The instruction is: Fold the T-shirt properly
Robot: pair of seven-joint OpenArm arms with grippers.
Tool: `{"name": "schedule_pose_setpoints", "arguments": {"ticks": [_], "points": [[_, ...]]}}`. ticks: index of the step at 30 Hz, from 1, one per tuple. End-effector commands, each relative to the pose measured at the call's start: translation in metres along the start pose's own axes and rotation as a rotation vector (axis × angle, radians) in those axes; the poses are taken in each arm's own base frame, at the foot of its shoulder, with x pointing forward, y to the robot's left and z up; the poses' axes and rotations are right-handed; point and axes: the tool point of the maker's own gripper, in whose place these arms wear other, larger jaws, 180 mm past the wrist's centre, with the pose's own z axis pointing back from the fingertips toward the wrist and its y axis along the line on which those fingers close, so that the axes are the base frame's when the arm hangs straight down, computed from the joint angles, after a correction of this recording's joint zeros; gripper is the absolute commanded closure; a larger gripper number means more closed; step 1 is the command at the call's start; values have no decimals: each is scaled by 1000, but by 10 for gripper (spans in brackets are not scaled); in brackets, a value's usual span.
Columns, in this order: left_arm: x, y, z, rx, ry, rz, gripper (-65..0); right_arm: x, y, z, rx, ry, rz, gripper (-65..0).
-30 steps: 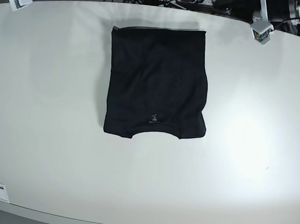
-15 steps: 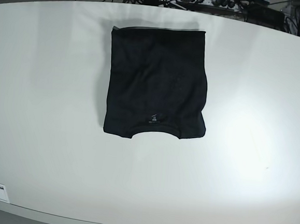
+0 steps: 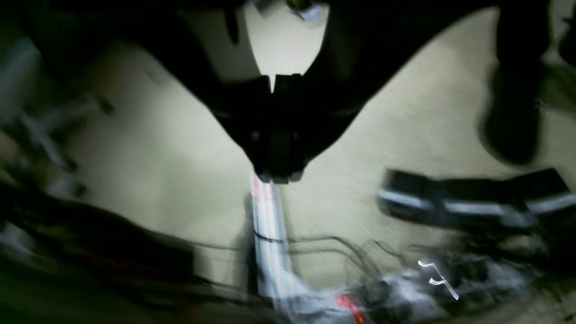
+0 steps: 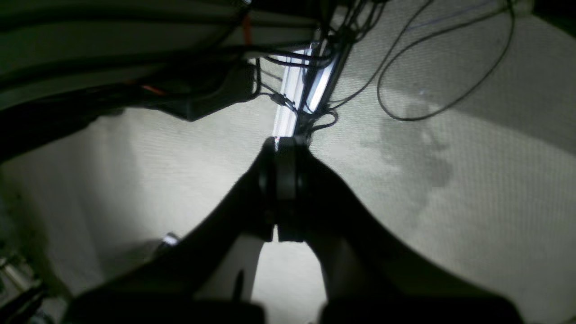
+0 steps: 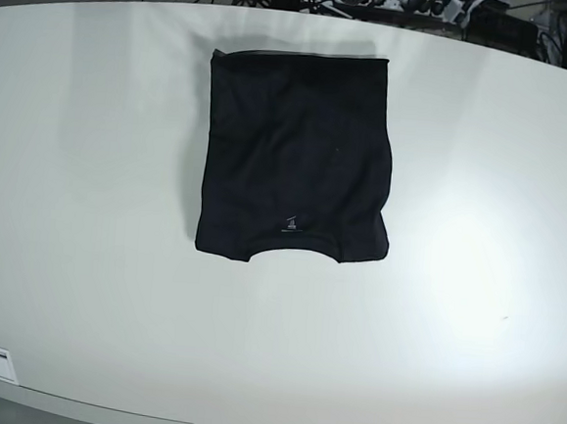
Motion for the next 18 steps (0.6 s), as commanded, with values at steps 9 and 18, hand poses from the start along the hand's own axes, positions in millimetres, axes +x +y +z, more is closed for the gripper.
{"name": "schedule_pose_setpoints", "arguments": {"ticks": [9,18], "points": [[20,19,-51,209,-136,-97,0,13,-26,-64,-134,-20,-76,0],[28,-71,-101,191,-137,-141,0,23,47,-111,-117,52,131,0]]}}
